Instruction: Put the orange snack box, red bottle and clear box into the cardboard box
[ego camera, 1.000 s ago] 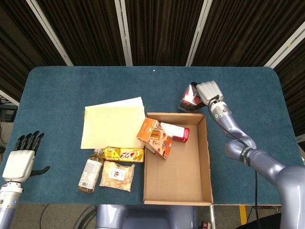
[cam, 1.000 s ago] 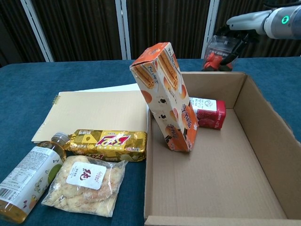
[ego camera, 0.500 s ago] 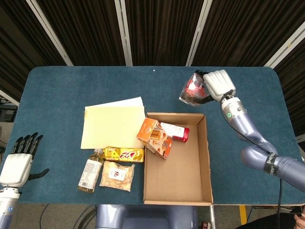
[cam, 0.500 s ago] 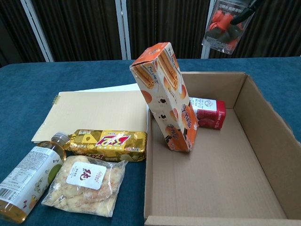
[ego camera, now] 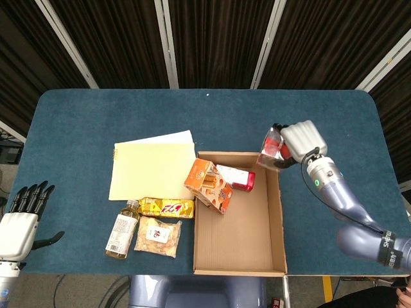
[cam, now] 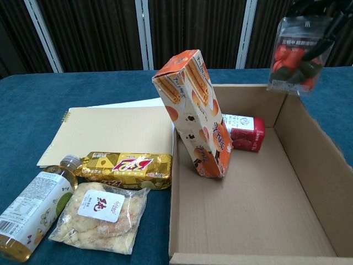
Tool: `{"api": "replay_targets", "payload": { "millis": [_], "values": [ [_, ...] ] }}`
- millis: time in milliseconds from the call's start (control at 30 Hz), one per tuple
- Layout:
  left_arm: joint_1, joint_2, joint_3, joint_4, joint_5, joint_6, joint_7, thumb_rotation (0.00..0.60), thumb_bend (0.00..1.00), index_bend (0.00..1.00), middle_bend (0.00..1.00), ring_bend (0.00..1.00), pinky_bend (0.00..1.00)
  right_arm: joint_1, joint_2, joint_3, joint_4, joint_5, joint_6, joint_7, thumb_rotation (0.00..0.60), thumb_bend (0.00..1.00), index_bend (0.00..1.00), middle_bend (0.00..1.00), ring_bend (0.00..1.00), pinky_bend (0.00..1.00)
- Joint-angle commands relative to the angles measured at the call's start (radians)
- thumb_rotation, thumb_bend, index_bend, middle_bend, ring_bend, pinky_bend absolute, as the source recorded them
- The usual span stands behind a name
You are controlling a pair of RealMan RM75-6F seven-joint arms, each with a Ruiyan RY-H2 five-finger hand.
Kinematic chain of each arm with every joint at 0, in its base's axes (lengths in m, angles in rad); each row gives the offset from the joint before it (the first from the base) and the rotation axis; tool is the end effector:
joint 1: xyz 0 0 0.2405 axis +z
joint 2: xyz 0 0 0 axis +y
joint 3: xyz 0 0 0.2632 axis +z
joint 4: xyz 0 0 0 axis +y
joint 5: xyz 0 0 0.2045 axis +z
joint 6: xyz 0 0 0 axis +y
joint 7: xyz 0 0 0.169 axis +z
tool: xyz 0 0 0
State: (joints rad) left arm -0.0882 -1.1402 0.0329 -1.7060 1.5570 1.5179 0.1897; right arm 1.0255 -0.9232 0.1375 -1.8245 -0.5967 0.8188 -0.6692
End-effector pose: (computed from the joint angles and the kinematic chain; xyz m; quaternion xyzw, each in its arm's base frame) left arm -0.2904 0.1880 0.1419 -0.6369 -0.3641 -0.3639 0.5739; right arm -0.1195 -0.4180 0.1531 0.7674 -0.2917 0.2241 0.5252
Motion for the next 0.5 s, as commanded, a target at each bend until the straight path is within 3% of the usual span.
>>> {"api": "replay_targets", "payload": {
  "millis": [33,200,333,500],
  "values": [
    [0.004,0.002,0.004,0.0,0.018,0.01,-0.009,0.536,0.02,0.0,0.0,0.0,0.0,0.027,-0.008,-0.043,-0.058,0.056,0.038,-0.067,0.6,0.29,0.53,0.43,0.66,0.85],
    [0.011,-0.001,0.011,0.008,0.059,0.036,-0.022,0.536,0.02,0.0,0.0,0.0,0.0,0.069,-0.027,-0.083,-0.107,0.149,0.067,-0.152,0.6,0.28,0.48,0.41,0.65,0.84],
    [0.014,0.001,0.008,0.011,0.059,0.04,-0.034,0.536,0.02,0.0,0.0,0.0,0.0,0.105,-0.023,-0.101,-0.163,0.221,0.094,-0.204,0.6,0.18,0.32,0.35,0.59,0.78],
    [0.018,0.006,0.01,0.014,0.073,0.048,-0.05,0.536,0.02,0.0,0.0,0.0,0.0,0.134,-0.001,-0.1,-0.229,0.285,0.111,-0.217,0.6,0.05,0.06,0.18,0.47,0.66]
  ]
}}
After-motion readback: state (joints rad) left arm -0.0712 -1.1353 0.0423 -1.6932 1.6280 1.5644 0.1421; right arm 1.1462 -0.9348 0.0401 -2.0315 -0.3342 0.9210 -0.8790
